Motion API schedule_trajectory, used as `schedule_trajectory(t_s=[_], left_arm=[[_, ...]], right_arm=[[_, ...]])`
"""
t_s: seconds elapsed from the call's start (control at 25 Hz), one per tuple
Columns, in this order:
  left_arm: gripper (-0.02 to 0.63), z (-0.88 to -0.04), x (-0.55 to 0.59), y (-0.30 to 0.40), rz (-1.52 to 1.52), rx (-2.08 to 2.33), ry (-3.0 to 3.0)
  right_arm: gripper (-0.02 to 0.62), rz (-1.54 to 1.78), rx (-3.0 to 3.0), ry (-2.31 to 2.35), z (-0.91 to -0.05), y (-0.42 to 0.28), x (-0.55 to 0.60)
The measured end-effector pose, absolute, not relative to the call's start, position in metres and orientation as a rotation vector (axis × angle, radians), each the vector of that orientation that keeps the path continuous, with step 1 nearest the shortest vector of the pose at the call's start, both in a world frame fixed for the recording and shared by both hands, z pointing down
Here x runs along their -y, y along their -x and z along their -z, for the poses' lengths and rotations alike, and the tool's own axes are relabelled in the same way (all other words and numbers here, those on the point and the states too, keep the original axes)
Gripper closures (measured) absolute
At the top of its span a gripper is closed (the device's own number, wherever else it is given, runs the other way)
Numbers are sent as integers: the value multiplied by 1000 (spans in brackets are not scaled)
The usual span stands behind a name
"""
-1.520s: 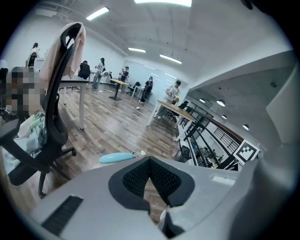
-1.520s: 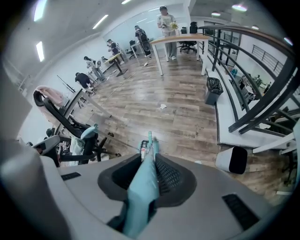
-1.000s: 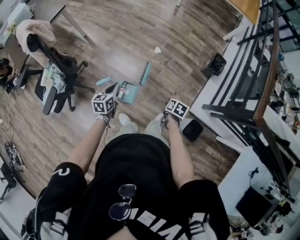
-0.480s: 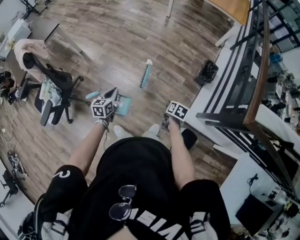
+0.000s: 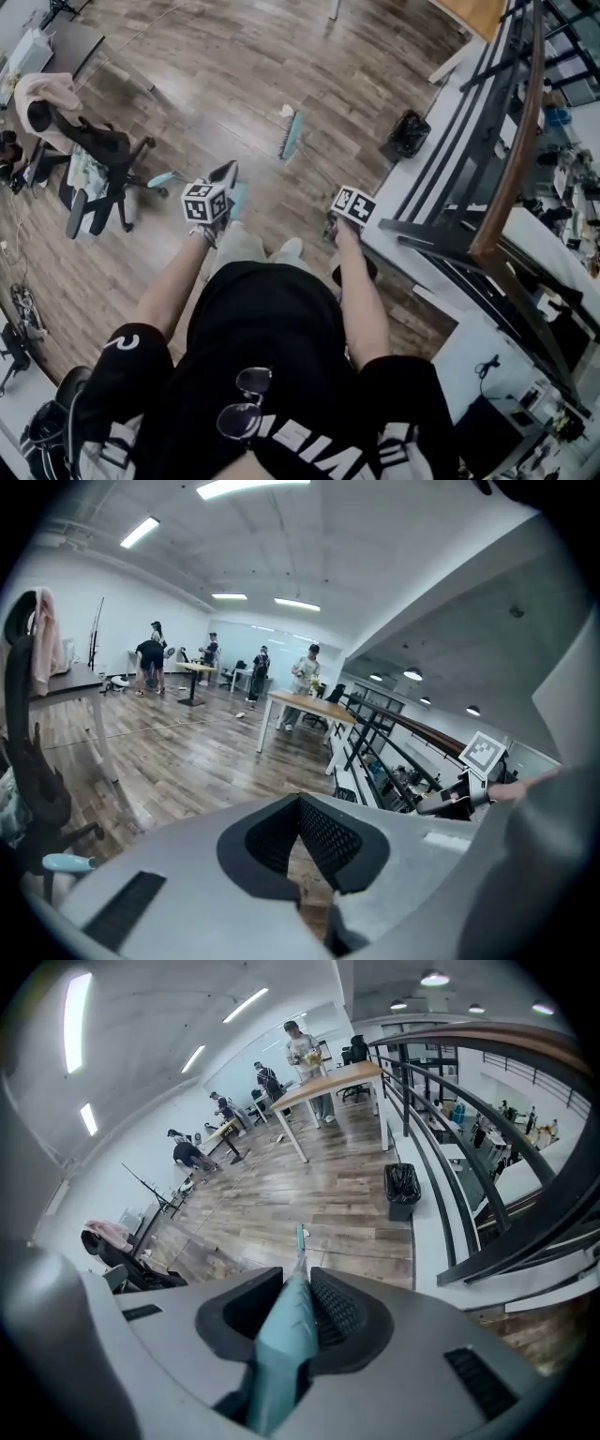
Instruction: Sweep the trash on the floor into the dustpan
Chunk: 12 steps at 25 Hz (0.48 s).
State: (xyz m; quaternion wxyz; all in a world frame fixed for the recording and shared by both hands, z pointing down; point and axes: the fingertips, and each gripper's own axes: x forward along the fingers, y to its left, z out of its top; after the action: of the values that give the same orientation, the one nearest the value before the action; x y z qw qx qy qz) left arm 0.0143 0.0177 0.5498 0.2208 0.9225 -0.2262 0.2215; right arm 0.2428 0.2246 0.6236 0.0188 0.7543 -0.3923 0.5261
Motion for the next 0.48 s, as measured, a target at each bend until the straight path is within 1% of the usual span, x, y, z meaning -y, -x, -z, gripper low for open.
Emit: schedule_trajectory(t_s=[0.2,0.48], left_arm=[[609,-548,-3,-50,-602,603,-2561],[608,-572,55,-96,-624,591,-2512]], right_arm=[[512,-1652,1173,-2355,-636,-282,-213],[512,-1644,1115,-2329,-647,-333,-167]])
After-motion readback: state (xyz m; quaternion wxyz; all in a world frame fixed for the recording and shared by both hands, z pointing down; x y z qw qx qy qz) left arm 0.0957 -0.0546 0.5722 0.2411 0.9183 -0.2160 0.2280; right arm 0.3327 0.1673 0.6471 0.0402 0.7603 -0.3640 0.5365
